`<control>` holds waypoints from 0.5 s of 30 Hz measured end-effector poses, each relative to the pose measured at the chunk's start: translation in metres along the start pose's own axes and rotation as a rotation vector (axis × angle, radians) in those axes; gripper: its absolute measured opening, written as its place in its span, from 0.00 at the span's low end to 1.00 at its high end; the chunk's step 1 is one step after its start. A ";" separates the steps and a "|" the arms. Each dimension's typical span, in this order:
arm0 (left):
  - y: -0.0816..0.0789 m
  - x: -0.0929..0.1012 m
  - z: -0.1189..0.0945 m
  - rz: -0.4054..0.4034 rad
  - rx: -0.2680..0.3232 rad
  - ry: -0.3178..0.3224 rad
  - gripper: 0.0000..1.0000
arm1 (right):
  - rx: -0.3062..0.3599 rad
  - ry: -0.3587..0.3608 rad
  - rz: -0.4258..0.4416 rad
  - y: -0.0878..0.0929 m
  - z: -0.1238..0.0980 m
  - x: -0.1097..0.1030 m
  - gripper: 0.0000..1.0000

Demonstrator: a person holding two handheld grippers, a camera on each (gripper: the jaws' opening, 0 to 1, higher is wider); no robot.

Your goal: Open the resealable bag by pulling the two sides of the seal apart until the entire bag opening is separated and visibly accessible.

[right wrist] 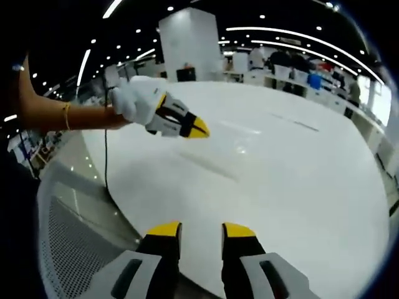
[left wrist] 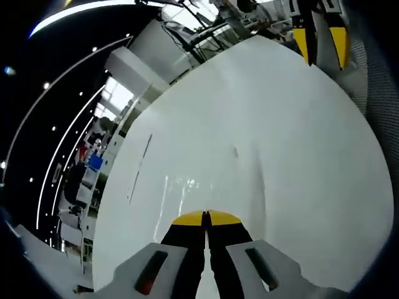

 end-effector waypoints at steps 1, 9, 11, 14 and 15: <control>0.001 -0.002 0.003 0.001 -0.003 -0.002 0.00 | -0.001 0.001 0.001 -0.001 0.001 0.002 0.22; 0.000 -0.015 0.034 0.017 -0.011 -0.003 0.00 | 0.012 0.014 0.014 -0.008 0.001 0.014 0.22; -0.001 -0.018 0.039 0.022 -0.011 0.000 0.00 | 0.014 0.015 0.017 -0.009 0.002 0.015 0.22; 0.000 -0.020 0.045 0.025 -0.019 0.008 0.00 | 0.015 0.015 0.027 -0.008 0.002 0.017 0.22; 0.001 -0.020 0.046 0.023 -0.028 0.010 0.00 | 0.016 0.015 0.031 -0.008 0.002 0.017 0.22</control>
Point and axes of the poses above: the point that each gripper's makers call its tool centre point, and the gripper's own axes: z roughly forward along the fingers, x roughly to its right, y roughly out of its underside, the point moved 7 cm from there along -z, roughly backward along the fingers, and after that the axes turned 8 degrees about -y, right-handed, at the moved point
